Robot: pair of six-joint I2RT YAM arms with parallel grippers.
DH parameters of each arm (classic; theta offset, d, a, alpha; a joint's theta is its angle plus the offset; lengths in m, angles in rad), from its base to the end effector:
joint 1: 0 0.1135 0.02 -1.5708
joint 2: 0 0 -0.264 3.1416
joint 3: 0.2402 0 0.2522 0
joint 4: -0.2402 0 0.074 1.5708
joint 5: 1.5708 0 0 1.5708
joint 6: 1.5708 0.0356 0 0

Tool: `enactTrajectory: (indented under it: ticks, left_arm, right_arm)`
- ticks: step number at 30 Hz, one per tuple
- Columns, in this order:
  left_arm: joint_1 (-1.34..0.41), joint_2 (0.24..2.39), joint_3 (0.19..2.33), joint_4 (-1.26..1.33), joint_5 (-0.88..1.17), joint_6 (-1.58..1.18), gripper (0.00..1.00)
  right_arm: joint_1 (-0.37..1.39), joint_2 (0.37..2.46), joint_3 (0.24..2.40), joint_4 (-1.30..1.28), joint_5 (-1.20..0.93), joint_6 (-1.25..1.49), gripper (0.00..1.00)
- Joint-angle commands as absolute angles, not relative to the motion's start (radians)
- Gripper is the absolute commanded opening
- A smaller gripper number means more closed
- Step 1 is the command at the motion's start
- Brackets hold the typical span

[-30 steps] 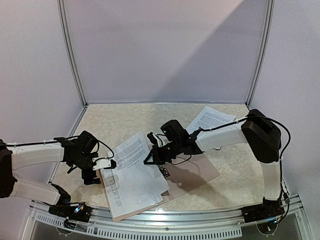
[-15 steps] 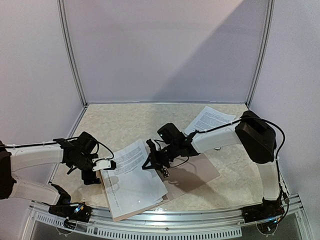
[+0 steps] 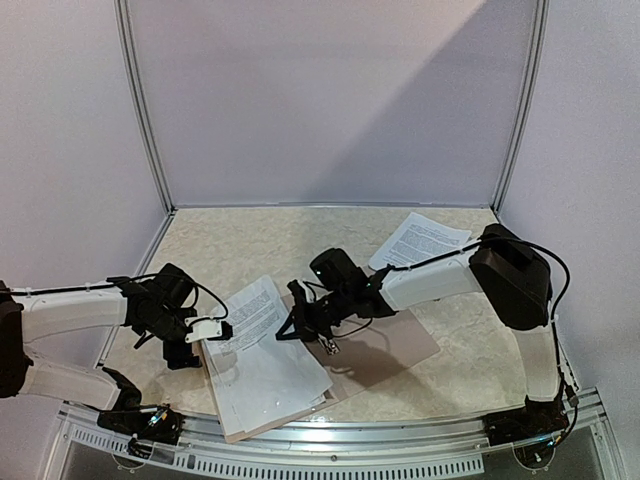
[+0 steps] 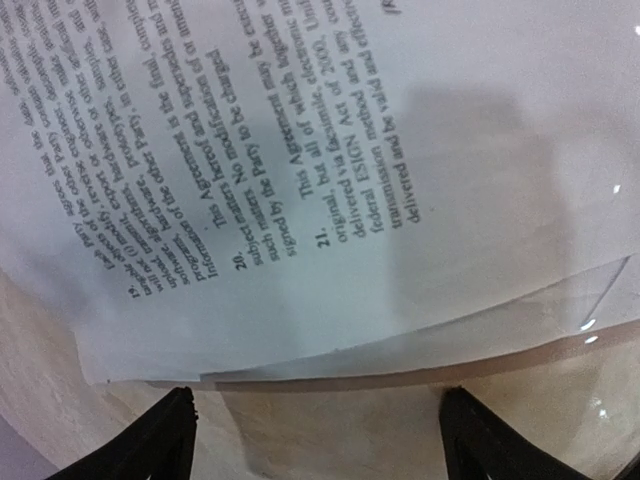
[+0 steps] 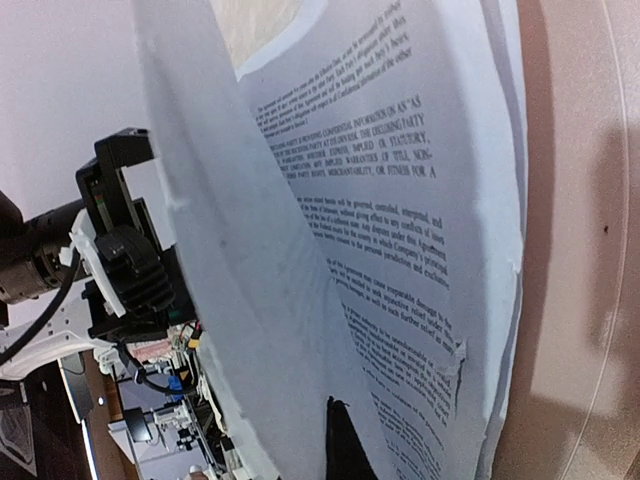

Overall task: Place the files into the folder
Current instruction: Insert the folder to form pockets on the folder.

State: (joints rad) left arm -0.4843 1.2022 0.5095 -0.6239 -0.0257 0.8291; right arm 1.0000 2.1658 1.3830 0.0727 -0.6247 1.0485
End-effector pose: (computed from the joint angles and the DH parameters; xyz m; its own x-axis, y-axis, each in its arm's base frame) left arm 0.1591 -0.0827 0.1434 -0.2397 0.9590 -0.1515 0.9421 0.2674 0.2022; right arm 0.2321 0.4000 0.1348 -0.9749 -0.2173 -0.0479 -0.1548 0.5079 0.8474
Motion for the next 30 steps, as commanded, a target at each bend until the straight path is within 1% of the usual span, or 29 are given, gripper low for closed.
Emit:
enactTrajectory:
  ticks: [1,12,17,30]
  left_arm:
    - [-0.491,1.248,0.426,-0.663,-0.125,0.86,0.86]
    - [-0.491,1.235,0.416,-0.653,-0.138,0.871,0.86]
    - [-0.491,1.233,0.416,-0.649,-0.138,0.871,0.86]
    - [-0.491,1.219,0.42,-0.65,-0.148,0.873,0.85]
  right_arm:
    - [1.003,2.199,1.402,0.143,-0.544,1.116,0.0]
    - [1.007,2.196,1.389,0.177,-0.507,1.194,0.0]
    - [1.022,2.194,1.318,0.201,-0.534,1.25,0.0]
    - [1.057,2.194,1.323,0.156,-0.516,1.219,0.0]
